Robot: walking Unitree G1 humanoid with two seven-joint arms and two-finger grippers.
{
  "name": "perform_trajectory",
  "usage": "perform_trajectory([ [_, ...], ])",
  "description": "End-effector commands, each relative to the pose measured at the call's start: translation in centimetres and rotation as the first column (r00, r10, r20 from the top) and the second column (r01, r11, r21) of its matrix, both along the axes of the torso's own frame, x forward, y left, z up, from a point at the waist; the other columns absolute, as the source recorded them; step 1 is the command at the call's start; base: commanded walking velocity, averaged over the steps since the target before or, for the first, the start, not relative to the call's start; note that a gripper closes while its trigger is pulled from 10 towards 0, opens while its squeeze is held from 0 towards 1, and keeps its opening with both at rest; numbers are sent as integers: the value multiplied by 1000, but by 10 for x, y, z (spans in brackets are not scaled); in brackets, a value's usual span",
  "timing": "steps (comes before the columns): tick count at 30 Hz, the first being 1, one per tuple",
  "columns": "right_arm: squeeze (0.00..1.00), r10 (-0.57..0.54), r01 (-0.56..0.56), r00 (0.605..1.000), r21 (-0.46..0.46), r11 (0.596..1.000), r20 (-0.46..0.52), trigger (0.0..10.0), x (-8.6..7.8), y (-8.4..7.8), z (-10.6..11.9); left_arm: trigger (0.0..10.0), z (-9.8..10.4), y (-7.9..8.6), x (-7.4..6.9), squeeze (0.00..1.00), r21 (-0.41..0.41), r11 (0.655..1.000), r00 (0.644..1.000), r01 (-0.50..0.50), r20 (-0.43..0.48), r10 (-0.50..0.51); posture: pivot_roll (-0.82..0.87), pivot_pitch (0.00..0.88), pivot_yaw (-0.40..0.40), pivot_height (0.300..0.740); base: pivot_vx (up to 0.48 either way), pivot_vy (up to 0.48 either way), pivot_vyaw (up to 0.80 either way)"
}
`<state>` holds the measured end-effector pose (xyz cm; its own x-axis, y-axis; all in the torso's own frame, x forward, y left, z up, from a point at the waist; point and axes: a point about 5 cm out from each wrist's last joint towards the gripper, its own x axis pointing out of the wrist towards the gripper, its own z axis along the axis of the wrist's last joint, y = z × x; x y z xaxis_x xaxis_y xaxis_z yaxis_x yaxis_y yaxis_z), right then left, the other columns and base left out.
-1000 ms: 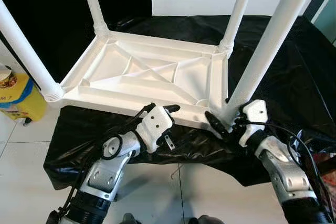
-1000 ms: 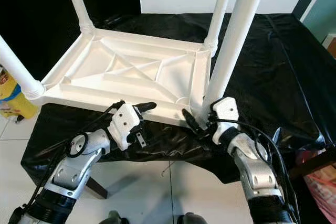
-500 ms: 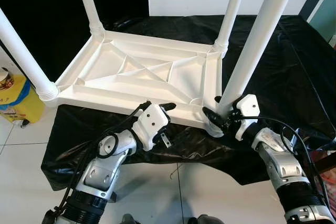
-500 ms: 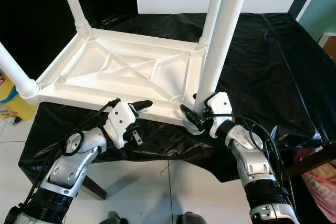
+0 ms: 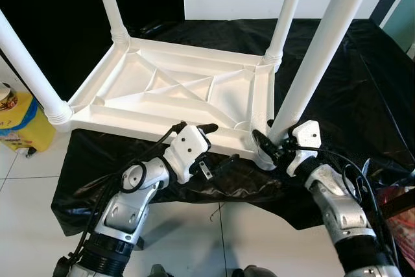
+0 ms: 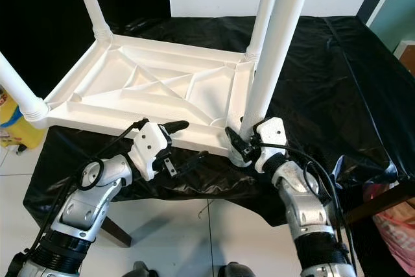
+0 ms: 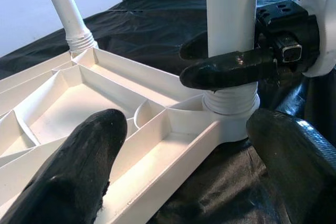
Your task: Building children table
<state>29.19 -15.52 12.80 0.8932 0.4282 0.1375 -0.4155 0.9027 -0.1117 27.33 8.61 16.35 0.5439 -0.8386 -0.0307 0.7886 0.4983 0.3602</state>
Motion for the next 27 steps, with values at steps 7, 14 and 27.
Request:
perform_trajectory([
  [7,0,-332,334,937,2,942,-107,10000,-8,-8,-20,10000,-4,-7,0,0,-4,999,999,37,-28,-37,-96,118,-13,740,0,0,0],
  [14,0,-504,510,852,9,860,-143,10000,-13,-11,-25,10000,-4,-11,0,0,-1,998,997,63,-32,-63,-106,122,6,740,0,0,0],
  [27,0,-537,547,829,24,837,-158,10000,-25,4,-29,10000,-4,-12,-2,0,9,996,995,93,-39,-93,-100,133,36,740,0,0,0],
])
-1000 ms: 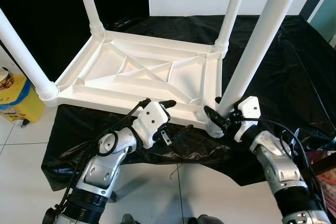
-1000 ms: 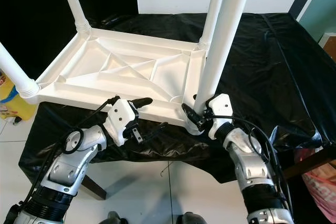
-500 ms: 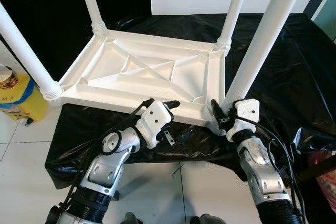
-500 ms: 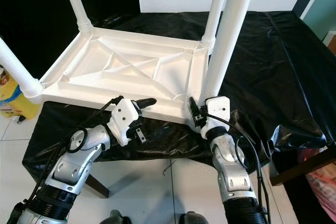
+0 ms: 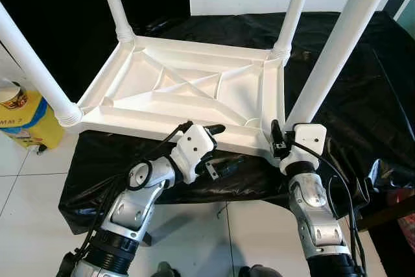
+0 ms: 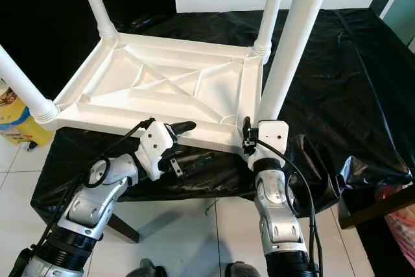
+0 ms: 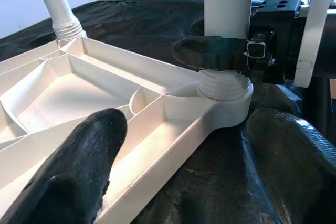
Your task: Building children table
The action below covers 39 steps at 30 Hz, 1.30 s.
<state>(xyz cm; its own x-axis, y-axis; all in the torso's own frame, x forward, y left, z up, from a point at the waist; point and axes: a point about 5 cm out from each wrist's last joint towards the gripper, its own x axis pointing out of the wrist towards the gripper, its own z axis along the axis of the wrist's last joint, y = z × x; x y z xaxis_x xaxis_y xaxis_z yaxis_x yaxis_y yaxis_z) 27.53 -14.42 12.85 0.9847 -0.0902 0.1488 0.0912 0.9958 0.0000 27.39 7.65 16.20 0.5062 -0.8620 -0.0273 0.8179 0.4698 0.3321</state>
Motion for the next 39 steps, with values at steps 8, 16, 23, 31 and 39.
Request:
perform_trajectory([
  [8,1000,-24,24,993,-6,1000,-119,10000,-11,-5,-24,10000,-1,0,-3,0,33,998,998,53,-19,-52,-92,144,31,740,0,0,0],
  [16,1000,200,-202,979,-23,979,-44,10000,-13,-22,-10,10000,-2,0,-4,0,25,999,999,46,-22,-46,-106,152,29,740,0,0,0],
  [23,0,411,-415,909,-55,908,-71,10000,-11,-33,-3,10000,-2,-1,-4,0,19,999,998,50,-26,-49,-116,160,36,740,0,0,0],
  [31,0,596,-603,797,-147,784,-98,10000,4,-29,12,10000,-2,-3,-6,0,19,997,997,69,-34,-69,-118,175,51,740,0,0,0],
  [39,0,678,-687,725,-187,702,-119,10000,14,-21,20,10000,-1,-2,-6,0,23,997,997,73,-36,-72,-112,182,53,740,0,0,0],
])
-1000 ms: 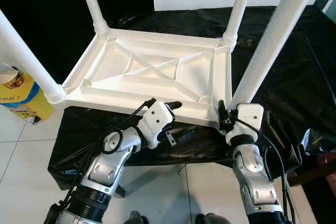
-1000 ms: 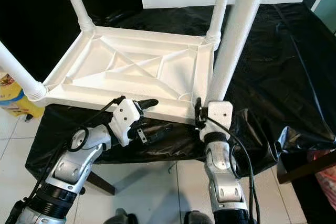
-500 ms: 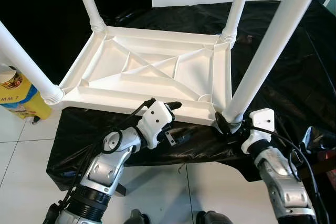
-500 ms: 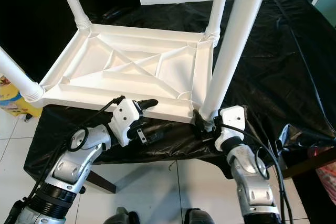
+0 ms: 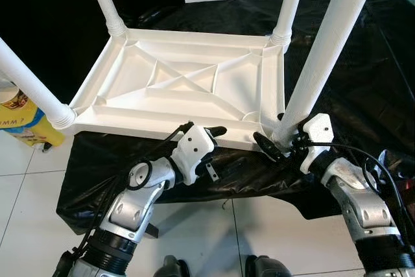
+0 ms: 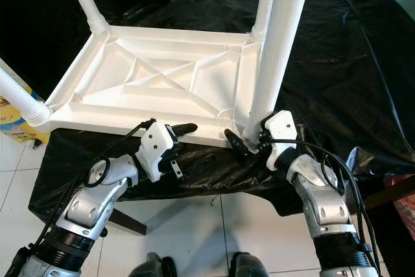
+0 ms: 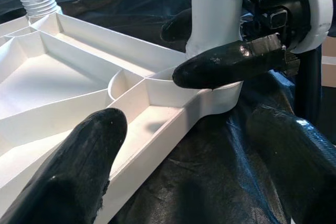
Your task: Building children table
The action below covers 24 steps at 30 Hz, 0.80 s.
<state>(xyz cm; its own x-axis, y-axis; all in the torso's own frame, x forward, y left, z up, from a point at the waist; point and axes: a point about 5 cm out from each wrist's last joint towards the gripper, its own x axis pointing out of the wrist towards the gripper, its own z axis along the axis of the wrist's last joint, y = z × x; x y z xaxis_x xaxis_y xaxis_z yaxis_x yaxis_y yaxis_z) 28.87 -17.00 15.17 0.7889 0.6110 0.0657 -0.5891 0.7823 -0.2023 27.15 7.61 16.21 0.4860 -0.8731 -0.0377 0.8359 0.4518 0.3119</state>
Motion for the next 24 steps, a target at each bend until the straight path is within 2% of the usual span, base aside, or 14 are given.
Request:
perform_trajectory([
  [1,0,32,-32,999,-8,999,-20,10000,1,5,-3,10000,-2,-2,-4,0,26,998,999,51,-12,-51,-112,182,53,740,0,0,0],
  [4,0,53,-53,999,-14,998,-13,10000,6,7,0,10000,-2,-1,-4,0,24,998,999,49,-14,-49,-102,181,48,740,0,0,0],
  [5,0,60,-61,998,-15,998,-12,6157,9,7,1,10000,-1,-1,-5,0,23,999,999,47,-14,-47,-102,181,48,740,0,0,0],
  [6,0,60,-61,998,-15,998,-12,6157,9,7,1,10000,-1,-1,-5,0,23,999,999,47,-14,-47,-102,181,48,740,0,0,0],
  [7,0,65,-65,998,-17,998,-12,4980,11,7,2,10000,-1,-1,-5,0,21,999,999,45,-14,-45,-100,179,45,740,0,0,0],
  [8,0,69,-69,998,-20,997,-8,7255,13,6,4,10000,-1,-1,-4,0,20,999,999,44,-14,-44,-99,175,43,740,0,0,0],
  [9,0,74,-75,997,-23,997,-2,4980,14,5,5,10000,-1,-1,-4,0,20,999,999,43,-13,-42,-99,175,43,740,0,0,0],
  [12,0,82,-81,997,-31,996,12,4902,16,4,9,10000,-1,-1,-4,0,20,999,999,40,-12,-40,-100,171,42,740,0,0,0],
  [13,0,83,-82,996,-27,996,21,10000,16,4,12,10000,-1,-1,-4,0,20,999,999,40,-11,-40,-100,171,43,740,0,0,0],
  [17,0,84,-83,996,-19,996,41,10000,18,3,19,10000,0,-1,-4,0,18,999,999,39,-11,-39,-100,169,44,740,0,0,0],
  [18,0,85,-84,995,-18,996,44,9137,19,3,20,10000,0,-2,-4,0,18,999,999,40,-10,-40,-104,168,45,740,0,0,0],
  [19,0,85,-84,995,-18,996,44,9137,19,3,20,10000,0,-2,-4,0,18,999,999,40,-10,-40,-104,168,45,740,0,0,0],
  [20,0,82,-81,996,-17,997,41,0,19,1,18,10000,0,-2,-3,0,17,999,999,40,-9,-40,-103,168,44,740,0,0,0],
  [24,0,76,-76,997,-21,997,29,0,17,0,14,10000,1,-2,-3,0,17,999,999,40,-8,-40,-100,168,42,740,0,0,0],
])
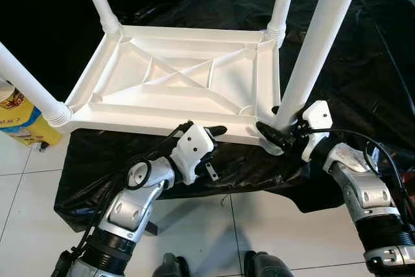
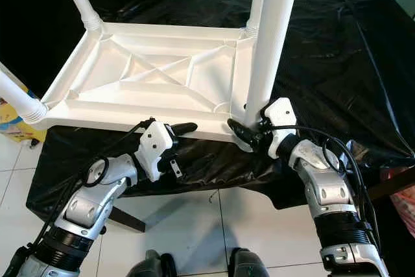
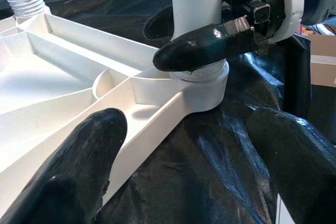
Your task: Building children table
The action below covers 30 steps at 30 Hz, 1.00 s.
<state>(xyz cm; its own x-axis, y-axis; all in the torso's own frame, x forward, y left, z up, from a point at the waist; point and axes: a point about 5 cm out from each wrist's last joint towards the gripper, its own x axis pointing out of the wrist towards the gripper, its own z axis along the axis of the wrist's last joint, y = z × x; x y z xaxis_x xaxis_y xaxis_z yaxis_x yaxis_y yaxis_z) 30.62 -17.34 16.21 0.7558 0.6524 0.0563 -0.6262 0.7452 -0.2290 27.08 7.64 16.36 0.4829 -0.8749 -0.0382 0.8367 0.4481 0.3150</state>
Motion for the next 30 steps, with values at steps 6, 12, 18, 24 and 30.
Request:
perform_trajectory([
  [6,0,-42,43,999,15,999,-24,10000,-7,-1,-10,10000,-1,-1,-3,0,17,999,999,32,-10,-31,-96,168,34,740,0,0,0],
  [12,0,-292,293,954,0,956,-67,10000,-16,-1,-30,10000,-2,2,-5,0,16,1000,1000,20,-14,-20,-83,160,21,740,0,0,0],
  [18,0,-423,431,895,35,902,-140,10000,-28,7,-45,10000,-3,2,-7,0,17,1000,1000,19,-15,-18,-78,154,16,740,0,0,0],
  [24,0,-674,693,714,55,719,-190,10000,-34,4,-55,10000,-4,2,-8,0,16,1000,1000,18,-17,-17,-79,151,8,740,0,0,0],
  [30,0,-754,778,624,78,623,-206,10000,-38,15,-56,10000,-4,1,-9,0,12,1000,1000,18,-19,-18,-77,150,6,740,0,0,0],
])
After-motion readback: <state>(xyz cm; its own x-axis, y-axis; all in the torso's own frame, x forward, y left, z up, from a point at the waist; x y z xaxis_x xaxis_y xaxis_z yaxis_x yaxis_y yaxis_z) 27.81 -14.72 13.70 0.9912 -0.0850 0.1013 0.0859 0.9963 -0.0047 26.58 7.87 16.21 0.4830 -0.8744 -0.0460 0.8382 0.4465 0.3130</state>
